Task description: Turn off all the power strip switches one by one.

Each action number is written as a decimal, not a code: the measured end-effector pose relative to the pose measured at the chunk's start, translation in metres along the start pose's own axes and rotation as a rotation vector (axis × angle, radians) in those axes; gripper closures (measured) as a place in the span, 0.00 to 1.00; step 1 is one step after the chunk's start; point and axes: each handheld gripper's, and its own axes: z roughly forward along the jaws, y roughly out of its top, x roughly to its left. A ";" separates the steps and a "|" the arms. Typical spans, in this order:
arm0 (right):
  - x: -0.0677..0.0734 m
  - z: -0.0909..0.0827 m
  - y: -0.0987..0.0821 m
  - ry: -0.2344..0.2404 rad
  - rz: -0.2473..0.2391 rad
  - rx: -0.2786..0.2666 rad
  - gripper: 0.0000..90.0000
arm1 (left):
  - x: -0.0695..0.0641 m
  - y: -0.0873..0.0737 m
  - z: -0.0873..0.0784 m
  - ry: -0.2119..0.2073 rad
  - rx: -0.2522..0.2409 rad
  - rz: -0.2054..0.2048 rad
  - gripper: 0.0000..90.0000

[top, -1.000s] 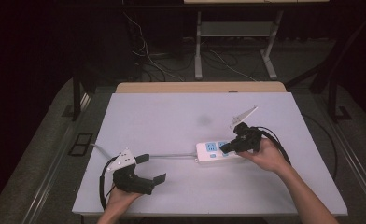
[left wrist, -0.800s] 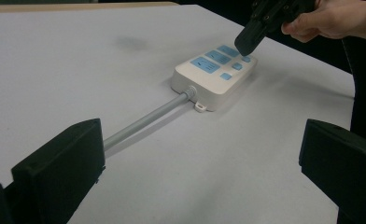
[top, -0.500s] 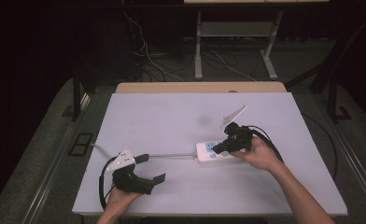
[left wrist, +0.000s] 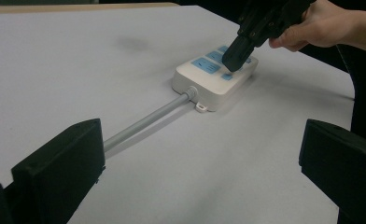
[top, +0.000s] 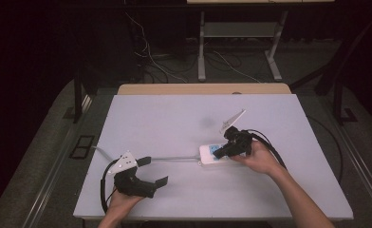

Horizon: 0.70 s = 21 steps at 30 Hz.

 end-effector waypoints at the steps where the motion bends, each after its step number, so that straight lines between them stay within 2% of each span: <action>1: 0.000 0.001 0.000 0.002 0.001 -0.001 1.00 | 0.000 0.000 0.000 0.000 0.000 0.000 0.00; 10: 0.000 0.007 0.000 -0.004 -0.009 0.010 1.00 | 0.000 0.000 0.000 0.001 0.000 0.003 0.00; 13: 0.001 0.006 0.001 -0.025 -0.023 0.020 1.00 | 0.000 0.000 0.000 0.000 0.001 0.003 0.00; 19: -0.003 0.003 -0.004 -0.024 -0.001 0.019 1.00 | -0.001 0.000 0.000 -0.002 0.003 0.006 0.00; 21: -0.004 0.003 -0.006 -0.012 0.009 0.003 1.00 | -0.001 0.000 0.000 -0.002 0.003 0.006 0.00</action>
